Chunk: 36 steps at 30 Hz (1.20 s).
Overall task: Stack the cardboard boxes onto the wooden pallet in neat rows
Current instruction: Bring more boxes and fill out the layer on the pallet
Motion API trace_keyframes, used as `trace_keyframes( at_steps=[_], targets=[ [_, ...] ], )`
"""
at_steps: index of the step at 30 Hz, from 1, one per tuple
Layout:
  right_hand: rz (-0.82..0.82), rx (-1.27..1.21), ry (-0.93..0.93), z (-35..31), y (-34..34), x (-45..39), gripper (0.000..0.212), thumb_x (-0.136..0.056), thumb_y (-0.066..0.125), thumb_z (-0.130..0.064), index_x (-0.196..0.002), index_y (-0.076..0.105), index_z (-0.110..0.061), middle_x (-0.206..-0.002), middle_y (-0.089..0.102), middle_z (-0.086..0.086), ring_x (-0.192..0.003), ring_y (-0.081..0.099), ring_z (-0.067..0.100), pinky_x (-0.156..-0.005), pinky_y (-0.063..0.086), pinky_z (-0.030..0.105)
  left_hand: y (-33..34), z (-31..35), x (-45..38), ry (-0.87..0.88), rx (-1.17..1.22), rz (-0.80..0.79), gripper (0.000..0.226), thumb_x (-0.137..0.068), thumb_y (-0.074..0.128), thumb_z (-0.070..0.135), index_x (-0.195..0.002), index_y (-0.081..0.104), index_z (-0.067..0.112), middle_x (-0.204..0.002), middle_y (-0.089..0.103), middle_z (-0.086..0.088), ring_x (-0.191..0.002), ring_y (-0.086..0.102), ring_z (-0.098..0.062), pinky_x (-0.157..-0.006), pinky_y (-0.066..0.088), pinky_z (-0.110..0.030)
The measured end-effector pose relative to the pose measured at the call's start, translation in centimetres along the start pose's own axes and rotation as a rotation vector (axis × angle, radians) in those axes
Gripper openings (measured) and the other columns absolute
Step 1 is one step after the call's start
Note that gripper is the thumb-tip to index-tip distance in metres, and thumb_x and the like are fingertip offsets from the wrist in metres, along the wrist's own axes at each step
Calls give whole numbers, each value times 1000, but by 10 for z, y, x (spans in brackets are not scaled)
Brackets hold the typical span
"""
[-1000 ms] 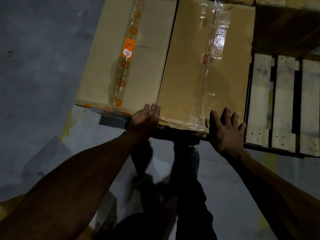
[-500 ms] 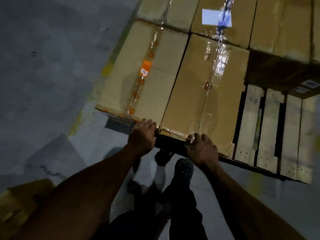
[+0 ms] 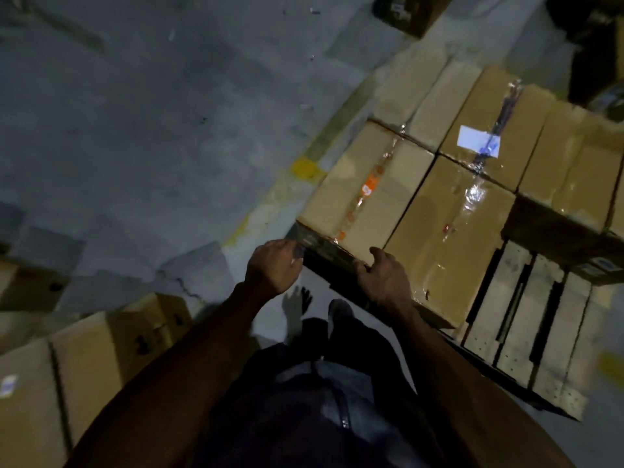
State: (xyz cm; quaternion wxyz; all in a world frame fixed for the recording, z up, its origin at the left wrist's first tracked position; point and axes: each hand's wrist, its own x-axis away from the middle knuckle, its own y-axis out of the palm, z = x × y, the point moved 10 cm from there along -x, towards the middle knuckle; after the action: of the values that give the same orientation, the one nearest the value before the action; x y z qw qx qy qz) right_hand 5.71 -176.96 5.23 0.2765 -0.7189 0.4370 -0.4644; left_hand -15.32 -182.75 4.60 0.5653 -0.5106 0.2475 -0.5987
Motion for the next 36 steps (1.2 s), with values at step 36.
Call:
trace_keyframes(
  at_steps=[36],
  targets=[
    [264,-251,667,-253,-64,-328,60,-95,53,-51,-126,58,1,-127,62,23,-117,59,38,-90,49,40,-264,-98,-469,548,-144,-310,50,-103,44,36,-147,43,14,-146,50,-9,-131,48,-31,-102,42,-36]
  ],
)
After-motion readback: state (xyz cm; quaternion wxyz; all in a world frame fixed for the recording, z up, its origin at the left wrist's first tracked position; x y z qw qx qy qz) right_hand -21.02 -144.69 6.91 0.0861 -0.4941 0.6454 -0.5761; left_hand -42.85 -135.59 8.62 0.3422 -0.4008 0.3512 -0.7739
